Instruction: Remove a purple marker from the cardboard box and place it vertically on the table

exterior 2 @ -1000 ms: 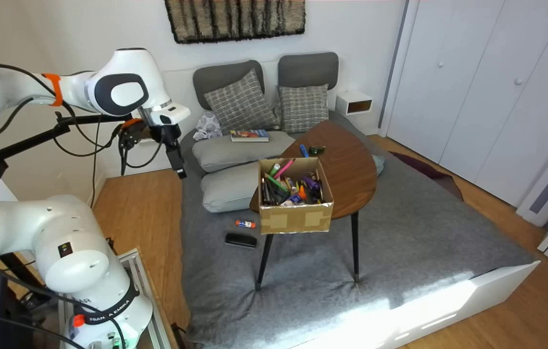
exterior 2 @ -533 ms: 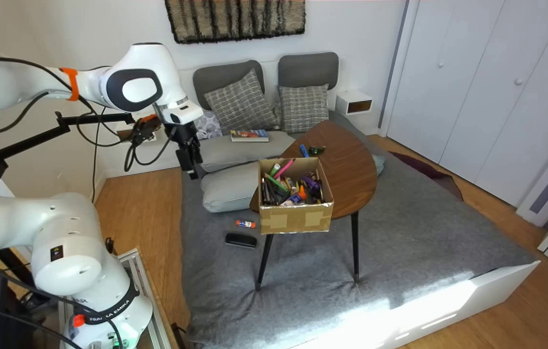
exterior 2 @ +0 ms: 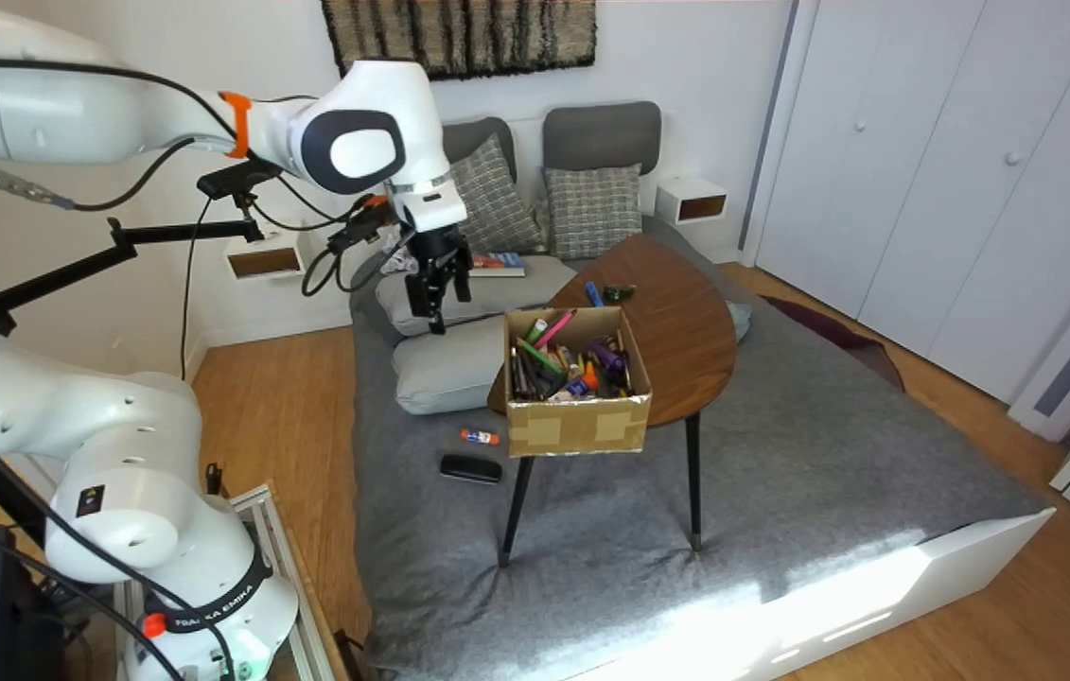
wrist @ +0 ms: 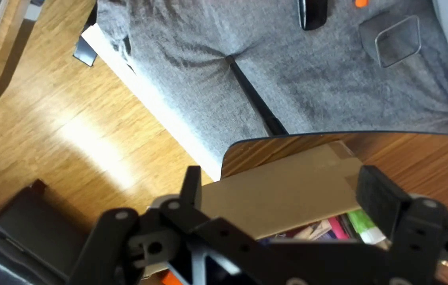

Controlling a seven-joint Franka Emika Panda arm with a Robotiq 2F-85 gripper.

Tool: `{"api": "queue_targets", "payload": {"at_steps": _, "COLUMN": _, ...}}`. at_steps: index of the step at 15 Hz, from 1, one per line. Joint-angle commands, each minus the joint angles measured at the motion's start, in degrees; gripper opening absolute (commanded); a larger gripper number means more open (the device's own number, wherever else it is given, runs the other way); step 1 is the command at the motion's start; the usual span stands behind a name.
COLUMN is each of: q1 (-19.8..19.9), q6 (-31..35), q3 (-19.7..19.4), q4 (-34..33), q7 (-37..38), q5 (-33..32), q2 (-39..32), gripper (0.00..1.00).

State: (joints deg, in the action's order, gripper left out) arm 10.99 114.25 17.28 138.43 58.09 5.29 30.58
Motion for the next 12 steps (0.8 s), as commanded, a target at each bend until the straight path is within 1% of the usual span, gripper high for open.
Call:
{"api": "queue_targets", "payload": {"at_steps": 1, "q1": -1.19, "q6": -0.55, "q3": -5.16, "q4": -7.50, "q7": 6.06, "q5": 1.81, "q2": -7.93, "gripper": 1.00}}
{"api": "queue_targets", "payload": {"at_steps": 4, "q1": -1.72, "q6": -3.03, "q3": -10.18, "q4": -12.17, "q7": 8.01, "q5": 4.71, "q2": -10.06, "gripper": 1.00}}
{"api": "queue_targets", "payload": {"at_steps": 6, "q1": -1.51, "q6": -2.86, "q3": -13.28, "q4": -13.03, "q7": 8.70, "q5": 7.28, "q2": -9.41, "gripper": 1.00}}
{"api": "queue_targets", "payload": {"at_steps": 7, "q1": -1.46, "q6": -1.72, "q3": -14.49, "q4": -12.23, "q7": 9.21, "q5": 8.70, "q2": -8.38, "gripper": 1.00}}
{"api": "queue_targets", "payload": {"at_steps": 8, "q1": -2.05, "q6": -1.12, "q3": -13.56, "q4": -11.55, "q7": 7.39, "q5": 5.34, "q2": -9.32, "gripper": 1.00}}
{"api": "queue_targets", "payload": {"at_steps": 10, "q1": -1.73, "q6": -1.14, "q3": -15.18, "q4": -12.09, "q7": 7.47, "q5": 6.65, "q2": -9.05, "gripper": 1.00}}
{"api": "queue_targets", "payload": {"at_steps": 12, "q1": -1.81, "q6": -1.14, "q3": -15.33, "q4": -12.10, "q7": 7.77, "q5": 6.94, "q2": -9.02, "gripper": 1.00}}
